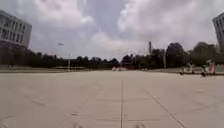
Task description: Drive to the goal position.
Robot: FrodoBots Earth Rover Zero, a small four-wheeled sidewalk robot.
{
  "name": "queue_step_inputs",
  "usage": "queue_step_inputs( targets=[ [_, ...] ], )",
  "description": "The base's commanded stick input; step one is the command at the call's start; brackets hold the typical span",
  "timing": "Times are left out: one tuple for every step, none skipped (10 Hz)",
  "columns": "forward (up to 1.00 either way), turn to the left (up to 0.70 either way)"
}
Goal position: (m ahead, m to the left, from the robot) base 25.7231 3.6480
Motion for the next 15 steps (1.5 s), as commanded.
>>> queue_step_inputs(
  targets=[
    [0.60, 0.00],
    [0.60, 0.00],
    [0.60, 0.00],
    [0.60, 0.00],
    [0.60, 0.00],
    [0.60, 0.00],
    [0.60, 0.00],
    [0.60, 0.00],
    [0.60, 0.00],
    [0.60, 0.00],
    [0.60, 0.00],
    [0.60, 0.00],
    [0.60, 0.00],
    [0.60, 0.00],
    [0.60, 0.00]
  ],
)
